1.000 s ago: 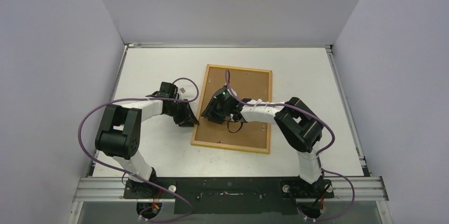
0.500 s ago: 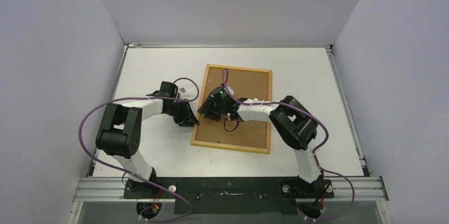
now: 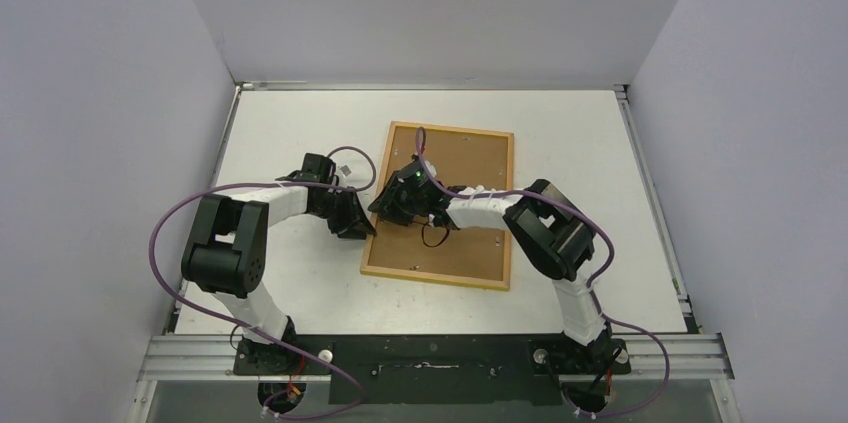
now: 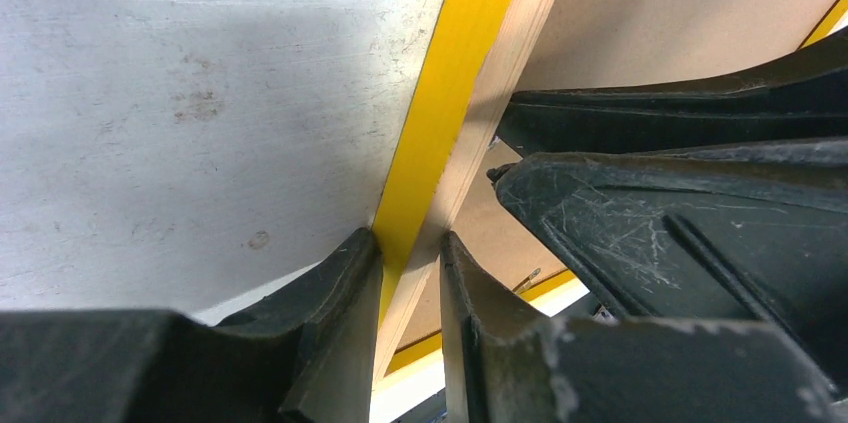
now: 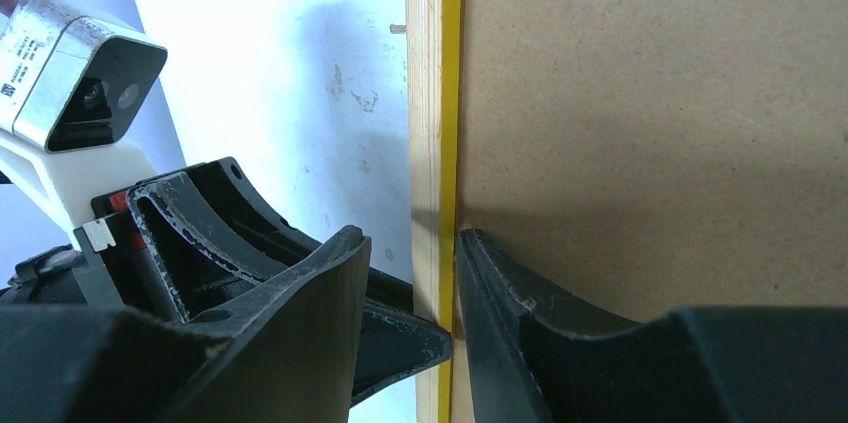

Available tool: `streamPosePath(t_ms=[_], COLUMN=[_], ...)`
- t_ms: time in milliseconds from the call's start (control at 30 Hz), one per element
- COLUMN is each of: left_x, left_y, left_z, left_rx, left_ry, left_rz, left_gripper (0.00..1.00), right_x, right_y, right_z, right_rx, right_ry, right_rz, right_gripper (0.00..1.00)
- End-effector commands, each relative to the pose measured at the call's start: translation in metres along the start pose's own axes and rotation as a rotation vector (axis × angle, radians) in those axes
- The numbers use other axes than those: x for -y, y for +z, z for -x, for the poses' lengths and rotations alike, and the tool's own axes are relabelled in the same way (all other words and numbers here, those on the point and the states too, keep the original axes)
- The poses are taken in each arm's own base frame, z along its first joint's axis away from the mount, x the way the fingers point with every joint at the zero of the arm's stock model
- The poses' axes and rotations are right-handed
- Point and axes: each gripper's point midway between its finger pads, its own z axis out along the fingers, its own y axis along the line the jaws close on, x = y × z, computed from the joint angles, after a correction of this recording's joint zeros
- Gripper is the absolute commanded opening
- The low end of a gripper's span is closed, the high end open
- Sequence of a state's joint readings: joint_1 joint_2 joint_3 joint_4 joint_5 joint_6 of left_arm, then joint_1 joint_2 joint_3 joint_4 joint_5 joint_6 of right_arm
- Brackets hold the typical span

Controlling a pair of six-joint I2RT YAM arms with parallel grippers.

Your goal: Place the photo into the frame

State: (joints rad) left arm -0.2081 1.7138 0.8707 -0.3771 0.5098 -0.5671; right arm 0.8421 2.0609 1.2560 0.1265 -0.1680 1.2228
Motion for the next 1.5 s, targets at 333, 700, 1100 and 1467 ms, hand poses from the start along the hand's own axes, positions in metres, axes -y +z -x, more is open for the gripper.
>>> streamPosePath(t_ms=[333, 700, 1100, 1467], left_x=[-0.02, 0.04, 0.058, 0.057], left_y=[0.007, -0.037, -0.013, 0.034], left_z=[0.01, 0.084, 0.169, 0.152], left_rx=[0.034, 0.253, 0.348, 0.239], left_ry=[-0.009, 0.192, 0.227, 0.277], left_rz=[0.08, -0.046, -0.023, -0.054], left_gripper=[0.25, 0.53, 0.6, 0.51], right_x=[-0.003, -0.036, -0.007, 0.004], right_y=[-0.007, -0.08, -0.121, -0.116], right_z=[0.02, 0.145, 0.182, 0.178], right_rx=[0.014, 0.258, 0.355, 0.318], right_ry=[-0.013, -0.085, -0.208, -0.17], right_rz=[0.054, 0.084, -0.137, -0.148], right_gripper=[0.39, 0.48, 0.47, 0.41])
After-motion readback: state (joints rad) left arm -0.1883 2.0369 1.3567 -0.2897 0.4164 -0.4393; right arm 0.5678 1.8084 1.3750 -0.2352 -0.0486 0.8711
